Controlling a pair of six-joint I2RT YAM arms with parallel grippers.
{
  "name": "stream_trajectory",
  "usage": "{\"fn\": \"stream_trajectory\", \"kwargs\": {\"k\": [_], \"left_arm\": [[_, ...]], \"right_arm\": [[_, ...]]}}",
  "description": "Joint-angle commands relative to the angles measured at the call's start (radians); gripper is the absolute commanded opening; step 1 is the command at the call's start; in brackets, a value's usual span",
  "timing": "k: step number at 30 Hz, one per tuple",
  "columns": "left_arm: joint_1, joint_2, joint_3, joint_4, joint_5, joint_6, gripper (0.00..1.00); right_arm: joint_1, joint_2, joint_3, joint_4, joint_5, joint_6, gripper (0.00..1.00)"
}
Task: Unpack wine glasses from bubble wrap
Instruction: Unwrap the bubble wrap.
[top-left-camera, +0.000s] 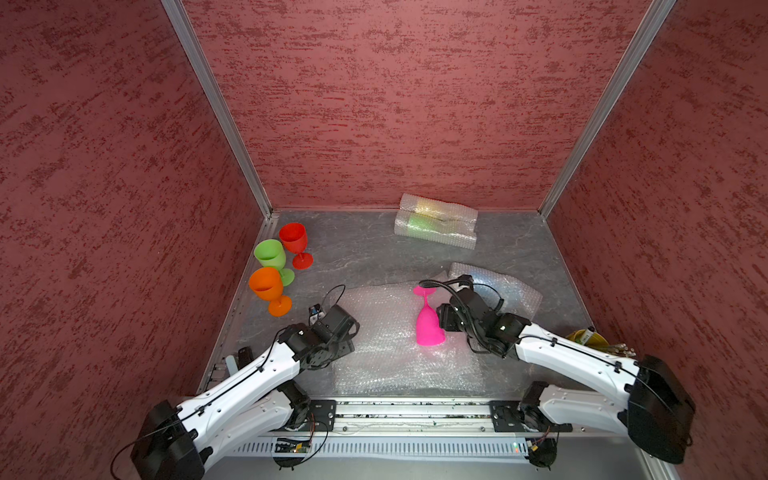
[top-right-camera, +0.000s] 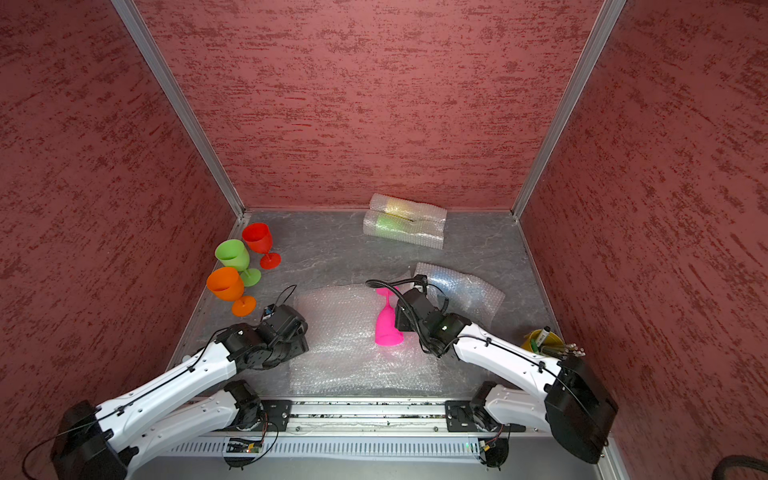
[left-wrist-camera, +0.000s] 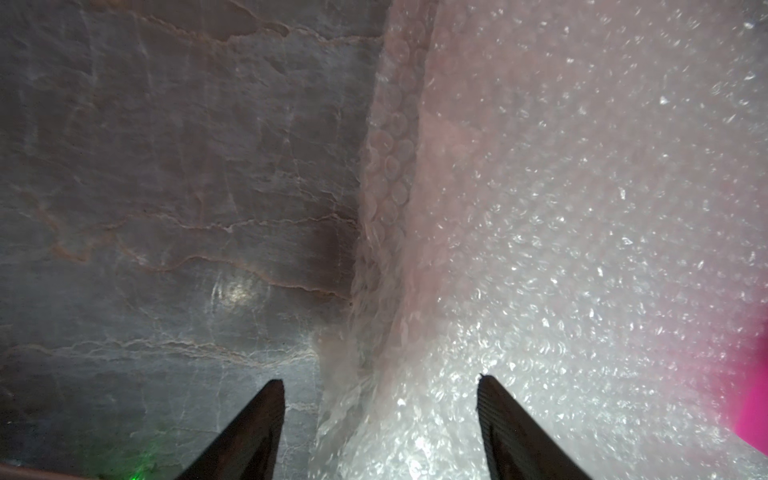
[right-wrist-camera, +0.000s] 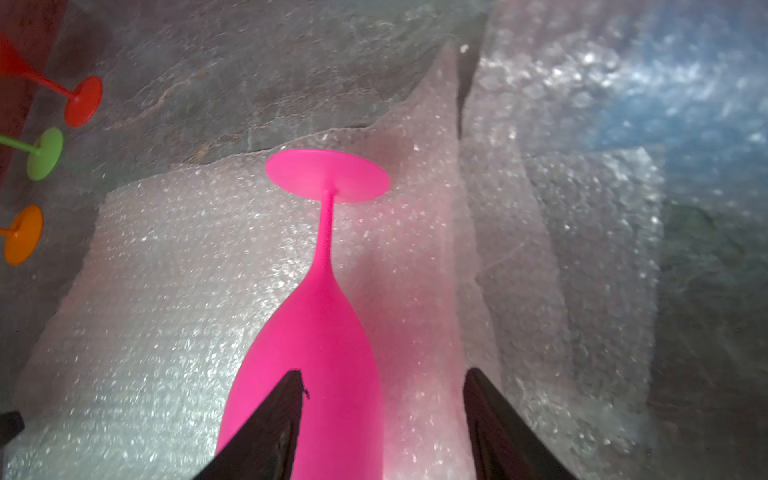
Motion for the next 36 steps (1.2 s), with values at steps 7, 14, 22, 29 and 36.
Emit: {"fn": "stream_trajectory", "kwargs": {"k": [7, 14, 22, 29, 36], "left_arm": [[0.0, 0.09, 0.023, 0.065, -0.071, 0.027, 0.76], [-0.003, 0.033, 0.128, -0.066, -0.197, 0.026, 0.85], [-0.189, 0.006, 0.316, -0.088, -0.295, 0.303, 0.86], [-0.578, 0.213, 0.481, -0.009, -0.316, 0.809, 0.86], [-0.743, 0.282, 0.341, 0.273, -0.305, 1.515, 0.89]], "right_arm": [[-0.042, 0.069, -0.054, 0.051, 0.051, 0.034, 0.41], [-0.044, -0.012, -0.011, -0.051, 0.113, 0.021, 0.55], [-0.043, -0.109, 0.105, -0.143, 0.078, -0.067, 0.74], [-0.134, -0.169, 0.177, -0.12, -0.032, -0.104, 0.76], [-0.271, -0.214, 0.274, -0.132, -0.119, -0.178, 0.77]]}}
